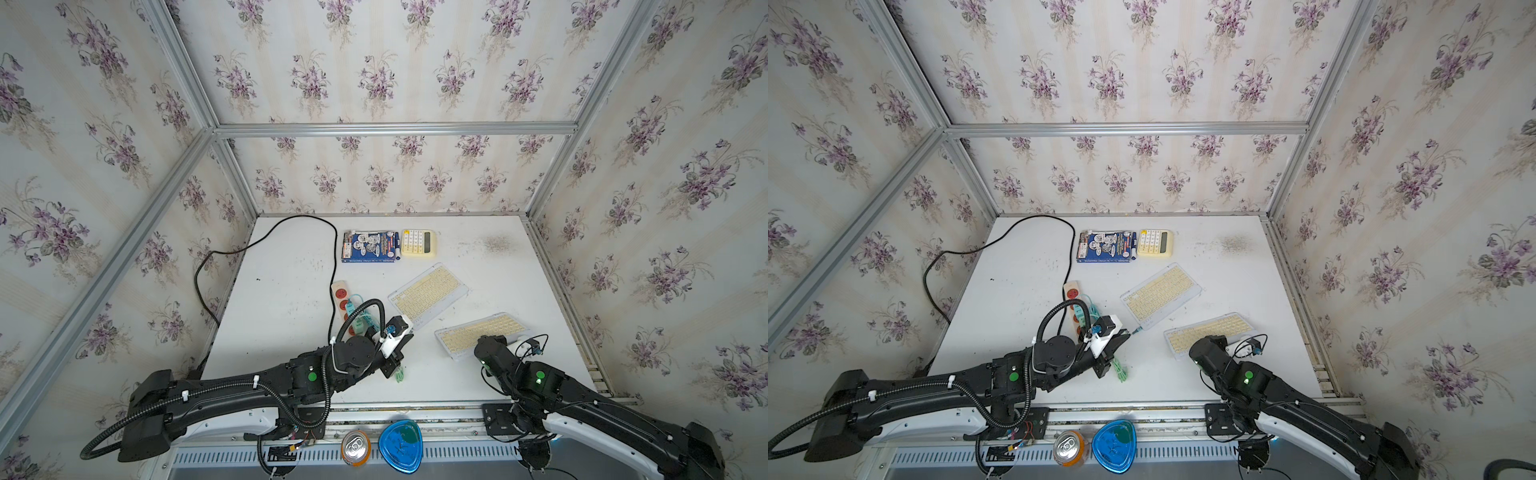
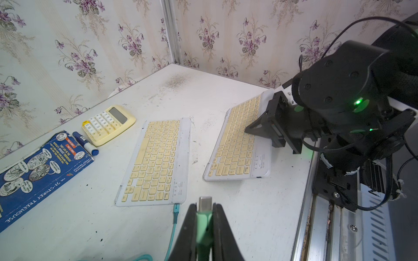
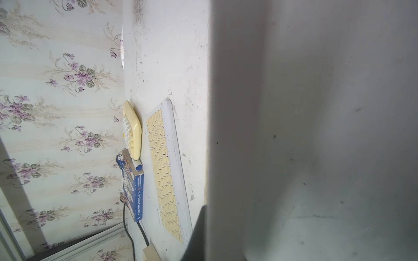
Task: Unplug the wireless keyboard
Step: Place the keyboard at the center of the board.
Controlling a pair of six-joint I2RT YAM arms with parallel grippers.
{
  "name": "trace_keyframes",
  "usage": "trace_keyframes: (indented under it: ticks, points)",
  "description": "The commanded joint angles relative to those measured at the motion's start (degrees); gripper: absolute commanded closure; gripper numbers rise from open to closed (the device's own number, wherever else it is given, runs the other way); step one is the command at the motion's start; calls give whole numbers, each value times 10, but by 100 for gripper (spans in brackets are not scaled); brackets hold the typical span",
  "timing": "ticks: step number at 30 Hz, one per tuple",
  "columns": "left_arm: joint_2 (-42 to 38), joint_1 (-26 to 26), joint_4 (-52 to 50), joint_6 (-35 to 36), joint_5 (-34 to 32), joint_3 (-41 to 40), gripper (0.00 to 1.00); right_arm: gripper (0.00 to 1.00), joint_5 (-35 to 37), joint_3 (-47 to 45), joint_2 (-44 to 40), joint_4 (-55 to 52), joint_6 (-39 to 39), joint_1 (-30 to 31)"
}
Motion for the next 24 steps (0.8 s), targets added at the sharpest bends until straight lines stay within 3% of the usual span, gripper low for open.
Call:
trace_keyframes:
  ticks: [1,5,7,12,19,21,24]
  points:
    - [2,0,4,-5,-3,7,100,100,-5,-4,20,22,23,0]
    - [5,0,5,-5,-6,8,100,97,-10,-9,33,28,40,-2]
    - [7,0,5,-4,-6,10,100,83,-7,-13,31,29,43,-3]
    - [25,0,5,-5,-6,17,99,67,0,-21,32,36,44,-5]
    - [92,18,12,-20,0,46,99,36,-17,-15,30,30,33,-14]
    - [119,37,19,-23,18,52,99,29,-24,-6,27,15,29,-16]
    - [161,60,6,-28,26,75,100,27,-43,4,24,-9,39,-16]
